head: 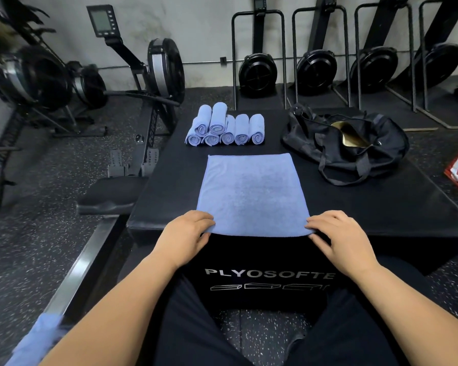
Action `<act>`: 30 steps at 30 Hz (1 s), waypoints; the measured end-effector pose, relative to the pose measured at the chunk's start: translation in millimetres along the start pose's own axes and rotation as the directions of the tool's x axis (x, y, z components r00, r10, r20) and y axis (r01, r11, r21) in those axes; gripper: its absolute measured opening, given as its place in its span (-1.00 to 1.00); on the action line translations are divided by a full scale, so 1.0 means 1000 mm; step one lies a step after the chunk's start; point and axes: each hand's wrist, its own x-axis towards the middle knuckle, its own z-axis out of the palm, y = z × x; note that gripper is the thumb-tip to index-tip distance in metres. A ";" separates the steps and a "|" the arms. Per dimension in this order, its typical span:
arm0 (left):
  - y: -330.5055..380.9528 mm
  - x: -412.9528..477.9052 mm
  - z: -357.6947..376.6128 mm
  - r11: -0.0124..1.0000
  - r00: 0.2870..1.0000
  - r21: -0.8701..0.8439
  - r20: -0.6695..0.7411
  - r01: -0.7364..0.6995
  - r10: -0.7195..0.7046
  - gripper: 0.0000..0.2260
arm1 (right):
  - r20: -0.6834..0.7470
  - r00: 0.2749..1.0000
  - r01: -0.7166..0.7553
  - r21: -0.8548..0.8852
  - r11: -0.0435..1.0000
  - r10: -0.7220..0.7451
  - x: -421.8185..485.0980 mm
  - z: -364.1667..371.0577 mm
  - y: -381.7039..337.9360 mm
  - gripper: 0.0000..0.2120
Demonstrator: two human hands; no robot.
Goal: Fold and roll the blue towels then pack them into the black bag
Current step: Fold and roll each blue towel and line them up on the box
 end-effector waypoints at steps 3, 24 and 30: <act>-0.001 0.000 -0.004 0.999 0.999 0.012 -0.016 0.045 -0.045 -0.78 | -0.023 0.995 -0.100 0.061 0.993 0.102 0.002 -0.002 0.000 -0.82; 0.009 0.005 -0.035 0.645 0.796 -0.543 0.075 0.538 -0.601 -0.93 | 0.081 0.810 -0.484 0.652 0.584 0.581 0.022 -0.017 -0.016 -0.90; 0.015 0.002 -0.039 0.520 0.765 -0.662 0.129 0.540 -0.631 -0.95 | 0.100 0.802 -0.473 0.709 0.523 0.589 0.013 -0.022 -0.019 -0.91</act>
